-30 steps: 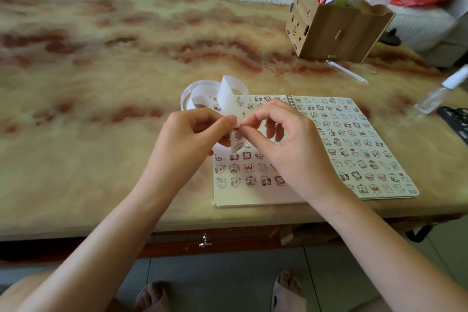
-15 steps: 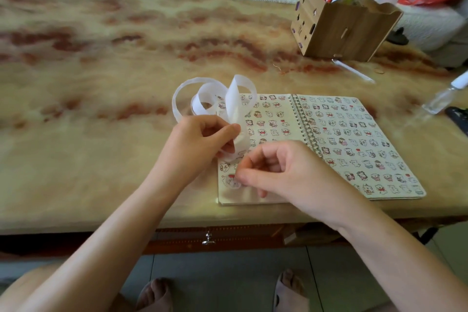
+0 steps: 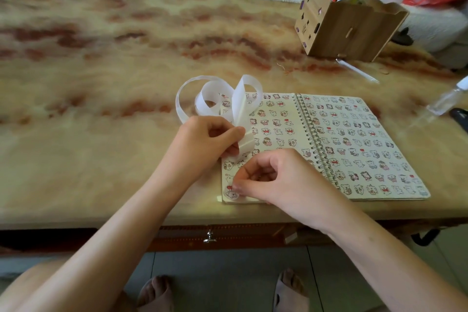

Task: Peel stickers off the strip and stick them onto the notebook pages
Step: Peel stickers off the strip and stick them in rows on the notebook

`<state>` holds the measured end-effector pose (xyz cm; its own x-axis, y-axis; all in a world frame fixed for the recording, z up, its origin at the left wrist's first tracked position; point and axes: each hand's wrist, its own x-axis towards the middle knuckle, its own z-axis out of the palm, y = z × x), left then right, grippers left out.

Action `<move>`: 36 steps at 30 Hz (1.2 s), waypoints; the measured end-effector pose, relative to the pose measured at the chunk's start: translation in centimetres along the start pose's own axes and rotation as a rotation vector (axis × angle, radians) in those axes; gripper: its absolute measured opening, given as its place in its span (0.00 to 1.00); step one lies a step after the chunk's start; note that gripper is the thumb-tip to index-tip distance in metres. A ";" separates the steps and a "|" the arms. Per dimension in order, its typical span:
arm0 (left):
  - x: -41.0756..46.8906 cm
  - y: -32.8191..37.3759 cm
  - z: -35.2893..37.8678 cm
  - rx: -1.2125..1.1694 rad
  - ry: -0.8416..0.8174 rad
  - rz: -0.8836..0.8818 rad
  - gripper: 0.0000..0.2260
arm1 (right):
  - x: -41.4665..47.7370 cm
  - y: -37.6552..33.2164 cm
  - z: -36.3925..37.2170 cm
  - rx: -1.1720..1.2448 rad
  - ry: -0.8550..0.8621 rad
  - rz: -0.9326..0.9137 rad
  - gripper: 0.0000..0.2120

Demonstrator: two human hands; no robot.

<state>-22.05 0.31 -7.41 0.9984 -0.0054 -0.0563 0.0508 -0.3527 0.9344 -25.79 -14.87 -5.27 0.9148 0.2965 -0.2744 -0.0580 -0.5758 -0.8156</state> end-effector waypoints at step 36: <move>-0.1 0.3 0.2 0.015 0.008 -0.005 0.10 | -0.3 -0.2 0.6 -0.092 0.105 -0.039 0.04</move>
<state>-22.15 0.05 -7.22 0.9983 0.0038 -0.0582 0.0555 -0.3669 0.9286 -26.32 -14.40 -5.26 0.9527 0.2417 -0.1845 0.0112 -0.6342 -0.7731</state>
